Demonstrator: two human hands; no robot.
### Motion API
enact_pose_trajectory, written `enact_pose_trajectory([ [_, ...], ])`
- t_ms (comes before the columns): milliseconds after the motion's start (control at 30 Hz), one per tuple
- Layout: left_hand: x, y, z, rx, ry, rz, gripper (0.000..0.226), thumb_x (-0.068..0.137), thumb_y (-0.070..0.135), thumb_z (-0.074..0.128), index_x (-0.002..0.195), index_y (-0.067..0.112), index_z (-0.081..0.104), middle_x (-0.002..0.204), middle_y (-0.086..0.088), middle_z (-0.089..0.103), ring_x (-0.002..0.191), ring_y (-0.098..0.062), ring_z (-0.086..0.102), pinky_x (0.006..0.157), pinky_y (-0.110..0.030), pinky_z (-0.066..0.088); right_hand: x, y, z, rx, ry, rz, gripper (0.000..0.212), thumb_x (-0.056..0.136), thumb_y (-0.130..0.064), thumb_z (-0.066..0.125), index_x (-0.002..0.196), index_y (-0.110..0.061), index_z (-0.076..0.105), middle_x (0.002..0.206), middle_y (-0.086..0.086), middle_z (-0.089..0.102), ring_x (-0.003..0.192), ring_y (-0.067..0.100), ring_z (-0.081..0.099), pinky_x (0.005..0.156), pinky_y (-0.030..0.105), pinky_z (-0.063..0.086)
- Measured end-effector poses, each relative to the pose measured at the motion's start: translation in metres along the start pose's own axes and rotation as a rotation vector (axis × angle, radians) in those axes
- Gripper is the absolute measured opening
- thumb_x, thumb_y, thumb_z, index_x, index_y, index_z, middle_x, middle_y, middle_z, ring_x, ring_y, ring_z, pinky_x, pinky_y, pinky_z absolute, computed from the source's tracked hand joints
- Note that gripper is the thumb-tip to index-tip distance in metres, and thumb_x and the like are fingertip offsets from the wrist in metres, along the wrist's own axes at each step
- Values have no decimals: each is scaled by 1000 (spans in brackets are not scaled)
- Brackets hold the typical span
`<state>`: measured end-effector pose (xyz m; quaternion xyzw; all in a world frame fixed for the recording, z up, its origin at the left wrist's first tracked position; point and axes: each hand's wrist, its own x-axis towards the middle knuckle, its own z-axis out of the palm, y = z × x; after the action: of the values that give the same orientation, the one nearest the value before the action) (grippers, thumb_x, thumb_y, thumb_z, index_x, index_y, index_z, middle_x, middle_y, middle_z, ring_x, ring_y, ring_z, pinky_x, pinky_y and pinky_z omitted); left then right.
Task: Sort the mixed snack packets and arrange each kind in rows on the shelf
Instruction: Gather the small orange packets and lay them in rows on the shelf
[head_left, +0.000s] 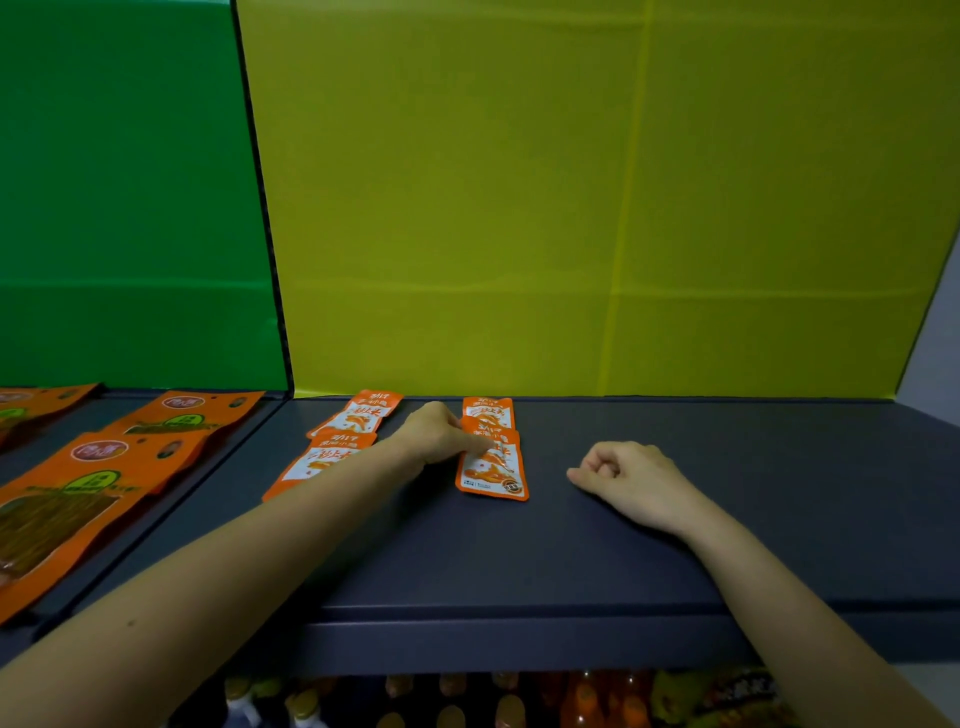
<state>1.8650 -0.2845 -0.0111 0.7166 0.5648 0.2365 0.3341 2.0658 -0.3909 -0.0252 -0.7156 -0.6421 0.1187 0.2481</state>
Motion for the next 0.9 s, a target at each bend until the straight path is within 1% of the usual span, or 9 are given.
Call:
enact_pose_trajectory([
  [100,-1,-4,-2,112,57,-1,44,72,40,75,97,9,56,103,-14,61,92,-23,56,66,-28,37,0,0,1,8,-5,-1,23,86,-46,56,70,-30,56,62,-11,51,65,6,47,68,28,40],
  [233,-21,-6,-17,404,222,156,47,82,39,64,112,5,52,118,-12,56,106,-27,53,85,-32,40,-1,-6,0,-52,-8,-8,22,86,-48,54,70,-33,53,68,-13,53,76,11,53,71,29,41],
  [333,-56,-17,-39,535,357,316,33,87,37,57,105,10,56,113,-8,60,107,-26,54,84,-32,40,-7,-18,1,-113,60,-54,15,87,-47,52,78,-35,55,76,-17,55,86,14,57,70,27,39],
  [467,-119,-50,-73,652,578,432,27,83,39,51,90,15,62,92,-3,68,89,-29,62,67,-32,41,-17,-55,9,-120,156,-196,12,88,-43,52,83,-32,57,72,-20,53,82,13,56,67,27,38],
  [600,-183,-91,-113,736,708,311,21,76,36,54,74,16,61,70,-1,66,66,-29,63,54,-25,32,-30,-119,26,-10,167,-453,8,89,-38,53,86,-33,59,76,-17,56,73,6,53,58,25,37],
  [667,-216,-113,-134,750,747,225,21,79,36,52,74,18,61,70,1,65,65,-26,63,52,-25,33,-35,-155,40,60,146,-603,7,89,-36,53,89,-32,59,81,-14,60,72,2,53,62,22,41],
  [767,-265,-155,-162,797,772,103,21,82,38,51,75,20,61,69,5,64,61,-20,62,48,-26,37,-45,-211,68,107,109,-766,17,89,-38,49,96,-29,61,92,-13,64,83,8,59,74,35,50],
  [833,-299,-186,-180,840,784,1,20,83,36,59,75,18,61,68,5,63,57,-19,61,44,-21,33,-56,-247,88,130,72,-869,20,89,-39,46,98,-29,61,95,-13,65,89,11,60,77,37,50],
  [900,-334,-219,-197,894,824,-85,16,81,28,67,72,17,60,63,4,62,52,-21,60,43,-14,23,-71,-281,110,132,18,-955,16,92,-36,49,101,-29,60,100,-14,63,93,9,60,79,32,50],
])
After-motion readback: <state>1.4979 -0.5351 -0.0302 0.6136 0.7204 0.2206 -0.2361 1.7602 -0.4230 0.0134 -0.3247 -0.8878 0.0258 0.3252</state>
